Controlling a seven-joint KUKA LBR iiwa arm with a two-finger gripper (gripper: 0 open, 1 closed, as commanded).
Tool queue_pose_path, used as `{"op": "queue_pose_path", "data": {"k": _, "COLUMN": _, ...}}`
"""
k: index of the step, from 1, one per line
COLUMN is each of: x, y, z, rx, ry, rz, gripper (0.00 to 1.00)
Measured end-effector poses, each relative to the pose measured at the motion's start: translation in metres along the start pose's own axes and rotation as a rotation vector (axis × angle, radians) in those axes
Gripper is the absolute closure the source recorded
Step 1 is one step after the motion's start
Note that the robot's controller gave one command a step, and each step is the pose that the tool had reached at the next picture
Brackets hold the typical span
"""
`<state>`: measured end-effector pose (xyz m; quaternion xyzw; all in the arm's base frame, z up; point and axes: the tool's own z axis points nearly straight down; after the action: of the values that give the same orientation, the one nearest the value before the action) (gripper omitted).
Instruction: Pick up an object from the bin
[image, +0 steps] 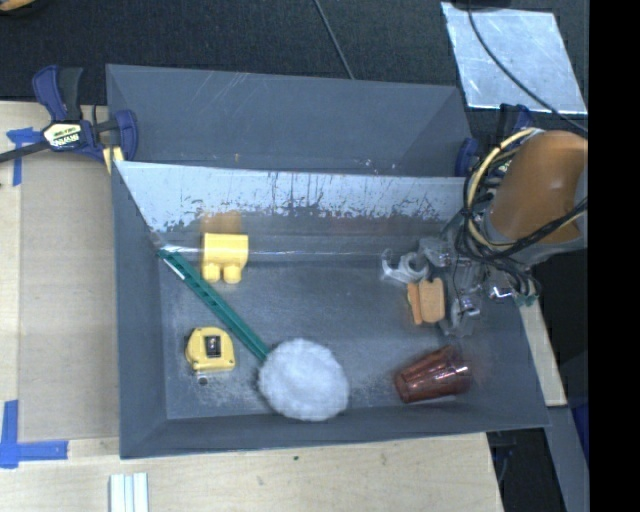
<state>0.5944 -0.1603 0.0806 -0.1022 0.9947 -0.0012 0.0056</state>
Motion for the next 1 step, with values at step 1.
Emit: {"op": "queue_pose_path", "data": {"k": 1, "x": -0.0194, "y": 0.0116, "z": 0.0027, "rx": -0.023, "ry": -0.007, "rz": -0.557, "gripper": 0.00}}
